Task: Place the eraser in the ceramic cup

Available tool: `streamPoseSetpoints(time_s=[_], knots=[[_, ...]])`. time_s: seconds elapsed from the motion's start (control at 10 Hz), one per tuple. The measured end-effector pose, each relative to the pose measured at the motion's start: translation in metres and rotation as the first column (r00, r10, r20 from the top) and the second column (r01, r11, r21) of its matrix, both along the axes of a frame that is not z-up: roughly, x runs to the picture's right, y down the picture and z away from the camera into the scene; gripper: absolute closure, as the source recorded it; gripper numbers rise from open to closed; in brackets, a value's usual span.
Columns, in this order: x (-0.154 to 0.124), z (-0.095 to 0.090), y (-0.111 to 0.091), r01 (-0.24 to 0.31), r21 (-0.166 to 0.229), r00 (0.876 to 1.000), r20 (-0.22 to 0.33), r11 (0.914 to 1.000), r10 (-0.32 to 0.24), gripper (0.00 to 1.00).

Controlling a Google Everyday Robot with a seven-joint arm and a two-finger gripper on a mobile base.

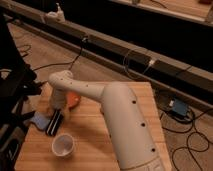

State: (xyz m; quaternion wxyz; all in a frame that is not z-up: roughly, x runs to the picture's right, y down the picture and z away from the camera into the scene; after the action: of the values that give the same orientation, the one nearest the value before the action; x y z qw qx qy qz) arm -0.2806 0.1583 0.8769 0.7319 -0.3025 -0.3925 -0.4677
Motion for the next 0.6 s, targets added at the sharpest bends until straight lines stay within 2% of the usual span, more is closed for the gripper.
streamPoseSetpoints(time_s=[0.4,0.6], knots=[[0.015,0.008,-0.003,-0.027,-0.008,0.999,-0.041,0.9996,0.026,0.85],[0.024,0.006,-0.009,-0.045,0.005,0.997,-0.059,0.9990,0.045,0.99]])
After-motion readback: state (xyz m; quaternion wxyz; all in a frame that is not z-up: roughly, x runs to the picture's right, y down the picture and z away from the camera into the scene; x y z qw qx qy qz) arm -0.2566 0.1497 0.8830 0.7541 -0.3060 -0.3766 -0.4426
